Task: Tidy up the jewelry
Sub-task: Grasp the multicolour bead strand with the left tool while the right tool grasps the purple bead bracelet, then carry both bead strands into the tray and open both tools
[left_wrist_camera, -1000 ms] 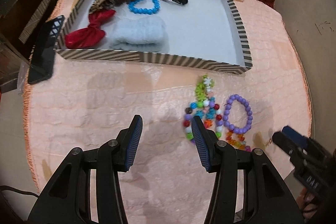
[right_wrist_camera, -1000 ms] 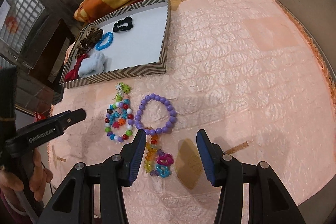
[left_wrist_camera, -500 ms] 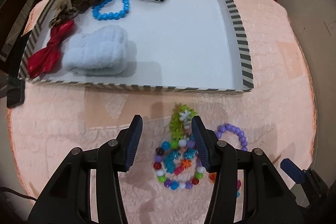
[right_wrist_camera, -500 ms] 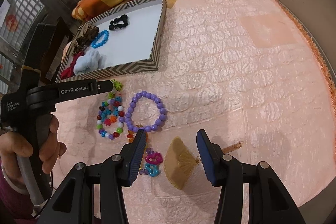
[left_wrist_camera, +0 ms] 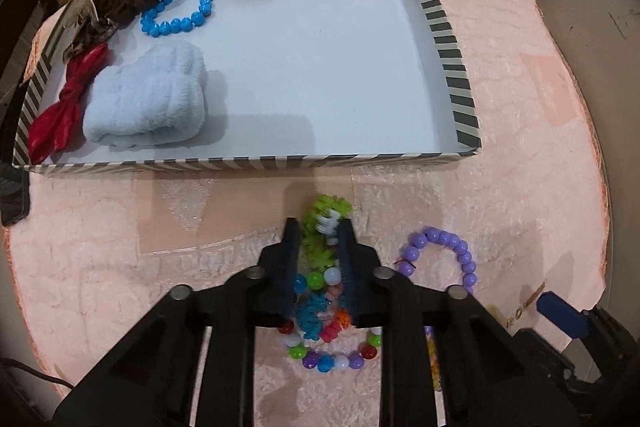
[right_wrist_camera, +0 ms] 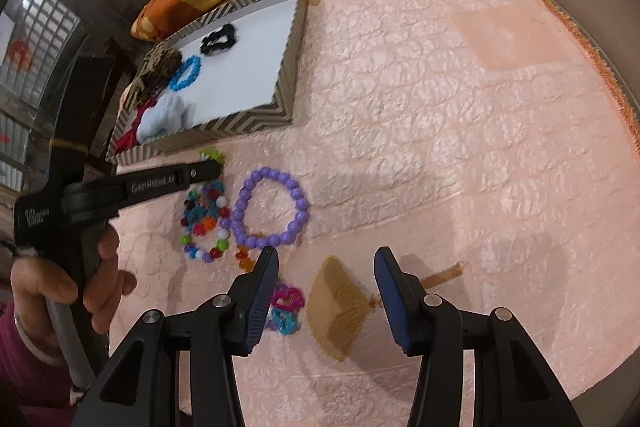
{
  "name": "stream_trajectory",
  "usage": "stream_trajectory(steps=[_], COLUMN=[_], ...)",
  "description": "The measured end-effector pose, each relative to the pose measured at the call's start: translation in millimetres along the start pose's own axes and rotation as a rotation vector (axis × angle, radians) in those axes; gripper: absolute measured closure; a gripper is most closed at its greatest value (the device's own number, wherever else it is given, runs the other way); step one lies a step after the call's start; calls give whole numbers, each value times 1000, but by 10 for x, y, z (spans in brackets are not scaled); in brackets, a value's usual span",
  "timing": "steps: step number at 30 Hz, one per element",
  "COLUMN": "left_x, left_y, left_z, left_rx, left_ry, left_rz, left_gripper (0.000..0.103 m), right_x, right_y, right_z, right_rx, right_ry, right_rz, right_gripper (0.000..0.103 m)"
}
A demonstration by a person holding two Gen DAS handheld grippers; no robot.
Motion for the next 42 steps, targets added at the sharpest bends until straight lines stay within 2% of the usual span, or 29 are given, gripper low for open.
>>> stream_trajectory(steps=[2, 7, 13, 19, 22, 24, 26, 27, 28, 35, 42], left_x=[-59, -301, -614, -913, -1024, -1077, -1124, -1150, -1171, -1249, -1389], left_y=[-19, -133, -303, -496, -583, -629, -672, -693, -715, -796, -817], left_z=[-16, -28, -56, -13, 16, 41, 57, 76, 87, 142, 90], left_rx=[0, -23, -57, -77, -87, -93, -99, -102, -107, -125, -122], left_ry=[19, 71, 133, 181, 195, 198, 205, 208, 211, 217, 242], left_rz=[18, 61, 91, 90, 83, 78, 66, 62, 59, 61, 46], left_gripper=[93, 94, 95, 95, 95, 95, 95, 95, 95, 95, 95], right_x=[34, 170, 301, 502, 577, 621, 640, 636, 638, 317, -40], right_y=[-74, -174, -240, -278, -320, -357, -367, -370, -380, -554, -764], right_z=[100, 203, 12, -214, -295, -339, -356, -354, -349, -431, -509], right_rx=[-32, -43, -35, -89, -143, -197, -255, -269, -280, -256, -269], right_ry=[-18, -31, 6, 40, 66, 82, 105, 110, 113, 157, 203], right_rz=[-15, -34, -14, 59, 100, 146, 202, 206, 206, 97, 41], right_gripper=[55, 55, 55, 56, 62, 70, 85, 89, 95, 95, 95])
Point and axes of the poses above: each gripper's, at about its wrist camera, not at the fingertips, and x roughly the way its jaws point, y to its right, z to its underside, the point moved 9 cm from there along x, roughly the way its jaws point, and after that the axes turned 15 degrees about x, right-handed, at the moved point
